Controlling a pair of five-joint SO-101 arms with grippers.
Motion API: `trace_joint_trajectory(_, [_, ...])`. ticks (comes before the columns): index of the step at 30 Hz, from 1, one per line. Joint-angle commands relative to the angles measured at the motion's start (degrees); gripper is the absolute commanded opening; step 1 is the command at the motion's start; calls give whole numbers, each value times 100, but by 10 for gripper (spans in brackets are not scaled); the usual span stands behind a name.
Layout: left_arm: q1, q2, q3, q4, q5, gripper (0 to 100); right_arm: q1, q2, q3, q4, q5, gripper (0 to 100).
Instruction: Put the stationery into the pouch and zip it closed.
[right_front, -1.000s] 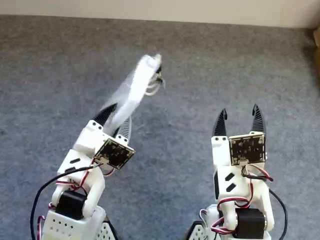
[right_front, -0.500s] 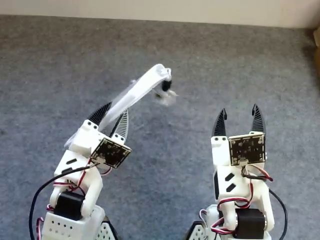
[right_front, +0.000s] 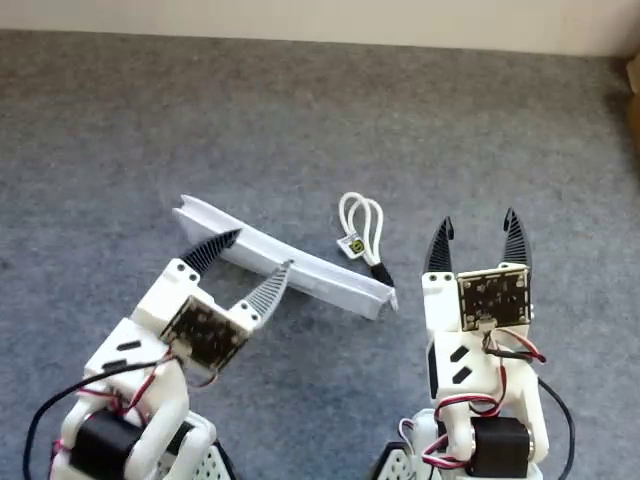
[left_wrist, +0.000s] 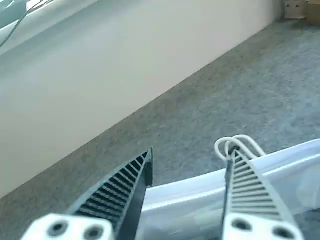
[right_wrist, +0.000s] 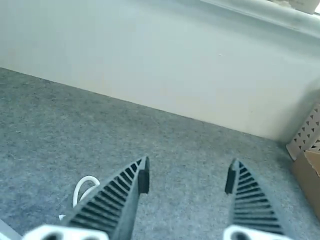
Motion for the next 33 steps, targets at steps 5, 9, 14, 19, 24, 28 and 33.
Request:
trace_joint_trajectory(5, [382,-22,-1130,413,633,234,-48,-57,-66,13,-53,236])
trace_joint_trajectory(9, [382,-22,-1068,404,633,216,-48,-57,-84,13,-53,235])
trace_joint_trajectory(14, [374,-22,-936,387,598,112,-48,-57,-110,40,-53,187])
trace_joint_trajectory(19, [40,-22,-752,387,598,24,-57,-57,-119,13,-18,9])
trace_joint_trajectory(24, [-910,-22,-330,-132,633,6,-356,-57,-365,31,-26,8])
trace_joint_trajectory(28, [-1446,-22,145,-545,633,6,-699,-57,-391,22,-35,8])
trace_joint_trajectory(33, [-1789,-22,497,-677,633,6,-840,-66,-391,13,-18,8])
